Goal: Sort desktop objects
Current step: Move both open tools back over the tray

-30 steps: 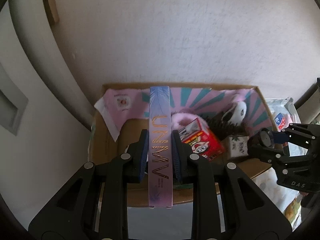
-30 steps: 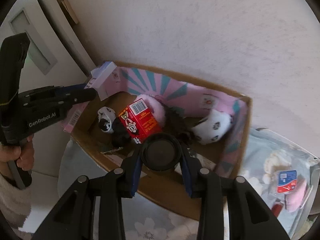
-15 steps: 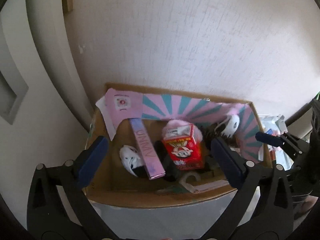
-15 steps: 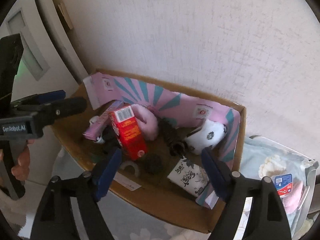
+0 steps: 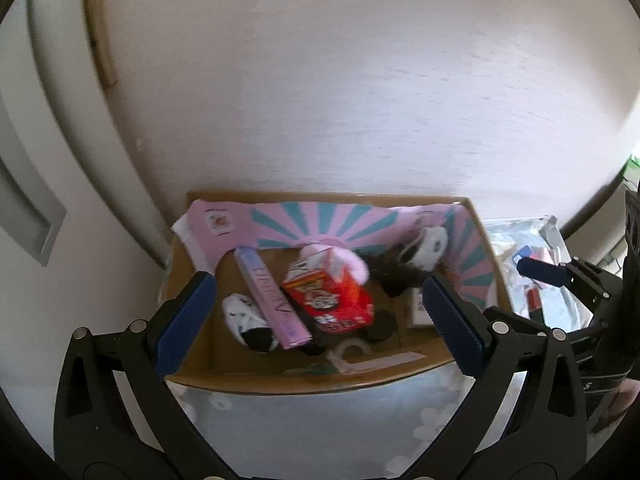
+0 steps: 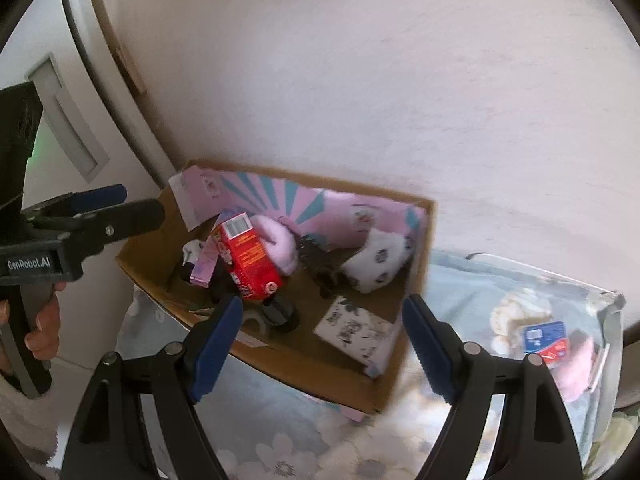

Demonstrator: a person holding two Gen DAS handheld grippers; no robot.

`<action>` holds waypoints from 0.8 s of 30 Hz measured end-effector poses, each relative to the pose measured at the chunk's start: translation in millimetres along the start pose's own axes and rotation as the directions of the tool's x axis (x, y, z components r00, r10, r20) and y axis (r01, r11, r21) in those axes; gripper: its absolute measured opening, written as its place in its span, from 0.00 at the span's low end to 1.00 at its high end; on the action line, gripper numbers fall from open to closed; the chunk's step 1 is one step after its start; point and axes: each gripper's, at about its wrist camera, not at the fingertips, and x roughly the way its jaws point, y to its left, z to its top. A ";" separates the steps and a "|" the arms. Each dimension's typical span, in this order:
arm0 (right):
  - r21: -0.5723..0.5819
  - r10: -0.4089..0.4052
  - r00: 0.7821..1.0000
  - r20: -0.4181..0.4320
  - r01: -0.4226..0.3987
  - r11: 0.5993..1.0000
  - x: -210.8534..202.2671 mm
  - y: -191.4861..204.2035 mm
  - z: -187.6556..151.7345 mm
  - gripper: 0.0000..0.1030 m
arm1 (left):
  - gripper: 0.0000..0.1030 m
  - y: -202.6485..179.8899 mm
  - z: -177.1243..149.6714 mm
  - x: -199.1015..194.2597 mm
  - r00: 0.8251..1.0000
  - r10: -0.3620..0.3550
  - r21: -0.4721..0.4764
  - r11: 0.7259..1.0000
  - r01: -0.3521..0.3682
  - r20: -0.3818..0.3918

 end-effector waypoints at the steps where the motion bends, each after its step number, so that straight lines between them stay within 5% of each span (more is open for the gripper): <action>1: 0.002 -0.005 1.000 0.009 0.005 1.000 -5.6 -4.2 -1.4 0.77 | 0.99 -5.5 1.0 -1.7 1.000 -0.009 0.007 1.000 0.009 0.001; 10: 0.073 -0.082 0.996 0.039 0.079 0.994 -55.0 -73.0 -48.5 0.77 | 0.99 -79.3 0.9 -15.0 0.993 -0.121 0.087 0.989 0.120 0.013; 15: -0.034 -0.186 0.983 0.011 0.186 0.982 -86.3 -114.4 -72.6 0.77 | 1.00 -139.3 -6.6 -14.4 0.987 -0.161 0.172 0.972 0.160 -0.008; 24: -0.271 -0.221 0.975 -0.013 0.210 0.940 -113.3 -189.7 -90.1 0.77 | 0.99 -231.6 -31.5 -0.3 0.975 -0.217 0.260 0.940 0.223 -0.052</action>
